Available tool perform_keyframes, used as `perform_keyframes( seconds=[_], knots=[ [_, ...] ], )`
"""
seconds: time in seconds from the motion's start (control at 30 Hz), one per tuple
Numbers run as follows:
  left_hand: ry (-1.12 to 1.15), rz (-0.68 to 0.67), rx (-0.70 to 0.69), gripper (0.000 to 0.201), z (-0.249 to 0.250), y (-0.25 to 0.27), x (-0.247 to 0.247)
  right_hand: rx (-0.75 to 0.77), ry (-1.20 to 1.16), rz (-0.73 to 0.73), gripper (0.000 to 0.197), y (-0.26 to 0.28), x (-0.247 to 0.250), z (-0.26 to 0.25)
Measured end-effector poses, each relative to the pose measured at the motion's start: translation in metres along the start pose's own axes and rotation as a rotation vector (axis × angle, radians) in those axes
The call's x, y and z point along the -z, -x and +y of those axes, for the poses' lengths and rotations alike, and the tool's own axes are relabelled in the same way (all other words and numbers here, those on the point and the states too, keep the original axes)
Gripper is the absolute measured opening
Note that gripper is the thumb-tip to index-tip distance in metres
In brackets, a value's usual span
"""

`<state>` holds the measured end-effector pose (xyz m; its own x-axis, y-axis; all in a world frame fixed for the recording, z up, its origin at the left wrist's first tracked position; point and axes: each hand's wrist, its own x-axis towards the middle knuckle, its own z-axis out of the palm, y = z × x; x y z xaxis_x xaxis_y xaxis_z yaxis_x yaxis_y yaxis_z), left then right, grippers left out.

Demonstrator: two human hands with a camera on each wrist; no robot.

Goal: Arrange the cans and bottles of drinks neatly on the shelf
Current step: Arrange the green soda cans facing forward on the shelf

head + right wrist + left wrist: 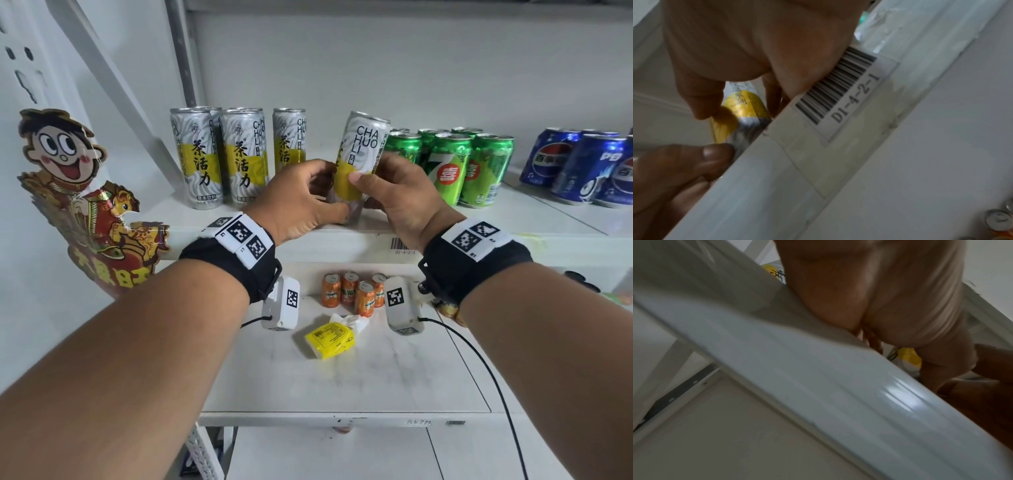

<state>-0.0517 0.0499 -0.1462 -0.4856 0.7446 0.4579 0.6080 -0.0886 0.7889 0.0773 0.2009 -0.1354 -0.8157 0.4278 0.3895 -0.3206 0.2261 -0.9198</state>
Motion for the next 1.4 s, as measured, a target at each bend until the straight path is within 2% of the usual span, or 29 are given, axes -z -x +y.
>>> perform_keyframes(
  seconds=[0.07,0.23,0.4,0.6,0.67,0.73,0.83,0.9,1.0,1.13,1.23,1.33,1.4],
  knots=[
    [-0.019,0.006,0.005,0.071,0.002,0.001,-0.001,0.017,0.036,-0.002,0.034,0.001,0.001,0.000],
    [-0.156,-0.050,0.049,0.060,0.003,0.001,-0.002,0.037,0.036,0.003,0.054,0.001,0.001,0.002],
    [-0.185,0.010,-0.013,0.058,0.001,0.001,-0.003,0.072,-0.017,-0.027,0.065,0.001,0.001,0.003],
    [-0.231,0.053,-0.042,0.055,0.001,0.000,-0.001,0.095,0.014,-0.030,0.032,0.005,0.000,0.004],
    [-0.232,0.027,-0.027,0.059,0.002,0.002,-0.001,0.071,0.055,-0.003,0.036,0.006,-0.002,0.000],
    [-0.243,-0.001,-0.017,0.071,0.004,0.004,-0.001,0.038,0.118,0.031,0.044,0.007,-0.004,-0.003],
    [-0.228,-0.004,-0.008,0.084,0.005,0.006,0.000,0.027,0.157,0.028,0.044,0.005,-0.009,-0.002],
    [-0.163,0.028,0.018,0.082,0.005,0.006,0.001,0.016,0.142,0.028,0.036,0.003,-0.012,-0.002],
    [-0.068,0.020,0.057,0.067,0.002,0.005,0.002,-0.048,0.036,0.056,0.015,0.000,-0.009,-0.002],
    [-0.090,-0.028,0.073,0.064,0.003,0.003,0.002,-0.102,-0.013,0.083,0.008,0.000,-0.006,-0.004],
    [-0.148,-0.074,0.071,0.062,0.004,0.006,0.003,-0.069,0.032,0.069,0.013,0.002,-0.007,-0.003],
    [-0.133,-0.081,0.058,0.060,0.005,0.007,0.005,-0.035,0.067,0.033,0.034,0.004,-0.009,-0.004],
    [-0.084,-0.070,0.062,0.069,0.003,0.007,0.007,-0.021,0.119,0.015,0.045,0.006,-0.010,-0.005]
  ],
)
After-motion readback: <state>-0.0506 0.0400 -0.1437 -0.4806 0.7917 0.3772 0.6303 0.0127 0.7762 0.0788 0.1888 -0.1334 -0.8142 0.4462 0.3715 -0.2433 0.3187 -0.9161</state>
